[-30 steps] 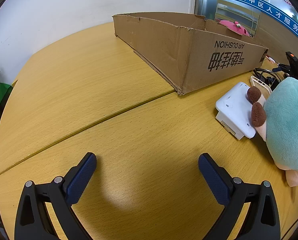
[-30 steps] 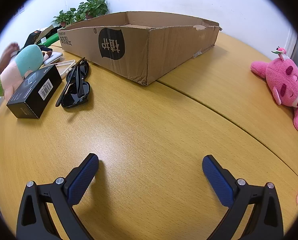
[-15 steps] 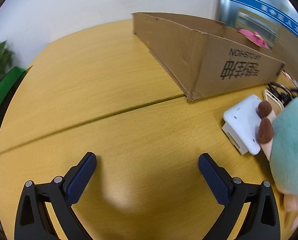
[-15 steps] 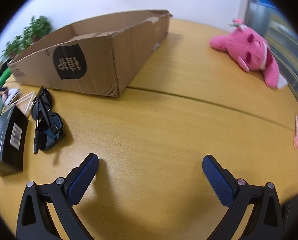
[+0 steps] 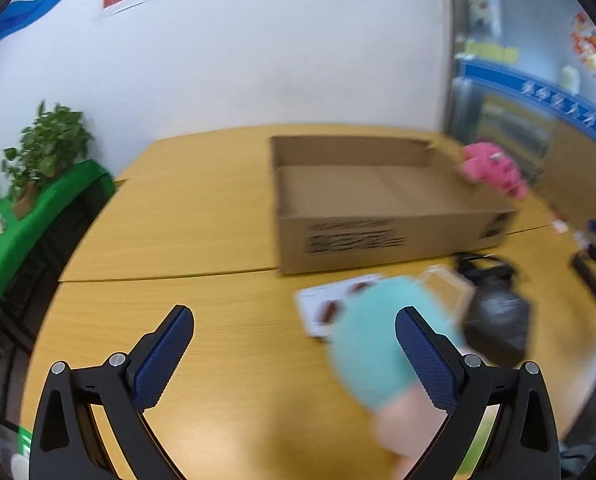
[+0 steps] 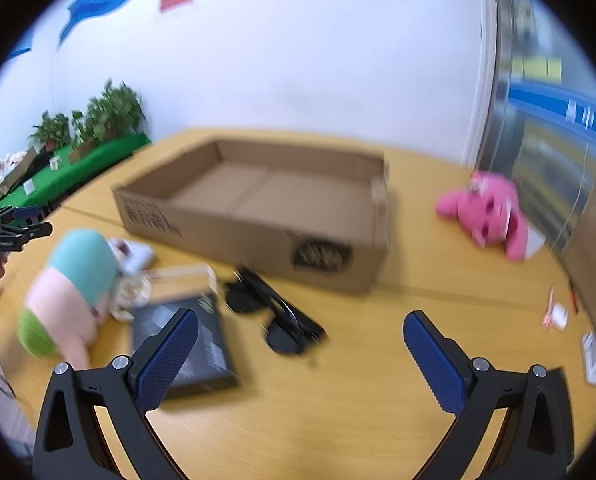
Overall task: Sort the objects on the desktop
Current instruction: 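Move the right tool toward the teal-and-pink plush toy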
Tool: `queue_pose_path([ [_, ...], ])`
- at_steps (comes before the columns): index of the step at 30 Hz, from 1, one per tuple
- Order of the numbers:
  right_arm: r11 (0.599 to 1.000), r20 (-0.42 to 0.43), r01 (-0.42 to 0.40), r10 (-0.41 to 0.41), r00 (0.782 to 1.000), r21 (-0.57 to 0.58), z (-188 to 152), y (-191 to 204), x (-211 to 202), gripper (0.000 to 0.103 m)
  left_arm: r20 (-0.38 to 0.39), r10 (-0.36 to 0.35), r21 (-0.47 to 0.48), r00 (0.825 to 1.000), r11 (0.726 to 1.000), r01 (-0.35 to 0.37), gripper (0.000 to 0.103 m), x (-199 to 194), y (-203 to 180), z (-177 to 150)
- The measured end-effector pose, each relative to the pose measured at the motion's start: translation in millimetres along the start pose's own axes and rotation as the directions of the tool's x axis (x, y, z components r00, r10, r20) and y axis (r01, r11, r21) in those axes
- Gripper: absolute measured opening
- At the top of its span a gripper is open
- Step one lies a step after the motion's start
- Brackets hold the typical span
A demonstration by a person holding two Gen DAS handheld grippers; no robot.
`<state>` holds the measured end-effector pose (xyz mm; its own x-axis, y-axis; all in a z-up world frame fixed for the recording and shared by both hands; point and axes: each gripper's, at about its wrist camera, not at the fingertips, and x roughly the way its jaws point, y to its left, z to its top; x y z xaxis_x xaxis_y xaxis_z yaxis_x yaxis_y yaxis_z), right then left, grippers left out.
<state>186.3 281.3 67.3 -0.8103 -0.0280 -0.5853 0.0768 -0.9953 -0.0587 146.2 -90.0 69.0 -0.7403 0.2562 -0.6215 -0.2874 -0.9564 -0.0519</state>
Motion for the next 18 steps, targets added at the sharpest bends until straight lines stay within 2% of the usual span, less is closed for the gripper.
queue_pose_path([
  [2, 1.000, 0.062, -0.001, 0.001, 0.998, -0.008, 8, 19, -14, 0.102, 0.005, -0.084, -0.014, 0.996, 0.996, 0.084, 0.102, -18, -22, 1],
  [5, 0.995, 0.083, -0.099, 0.097, 0.992, 0.028, 14, 43, -18, 0.102, 0.025, -0.143, -0.069, 0.989, 0.987, 0.145, 0.102, -29, -47, -3],
  [7, 0.982, 0.051, -0.182, 0.179, 0.982, 0.043, 15, 64, -13, 0.102, 0.014, -0.169, -0.108, 0.985, 0.980, 0.170, 0.102, -28, -54, -7],
  [9, 0.975, 0.011, -0.219, 0.219, 0.976, 0.024, 11, 83, -4, 0.102, -0.015, -0.180, -0.135, 0.984, 0.975, 0.176, 0.102, -19, -59, -8],
  [11, 0.972, -0.066, -0.235, 0.235, 0.970, -0.004, 1, 106, 13, 0.102, -0.067, -0.180, -0.160, 0.981, 0.973, 0.167, 0.102, 0, -61, -5],
  [15, 0.939, -0.166, -0.344, 0.337, 0.927, -0.014, -13, 141, 38, 0.102, -0.192, -0.143, -0.219, 0.971, 0.971, 0.099, 0.102, 42, -49, -6],
  [18, 0.906, -0.221, -0.422, 0.420, 0.880, 0.041, -19, 157, 62, 0.102, -0.239, -0.171, -0.263, 0.956, 0.959, 0.106, 0.101, 68, -35, -11],
])
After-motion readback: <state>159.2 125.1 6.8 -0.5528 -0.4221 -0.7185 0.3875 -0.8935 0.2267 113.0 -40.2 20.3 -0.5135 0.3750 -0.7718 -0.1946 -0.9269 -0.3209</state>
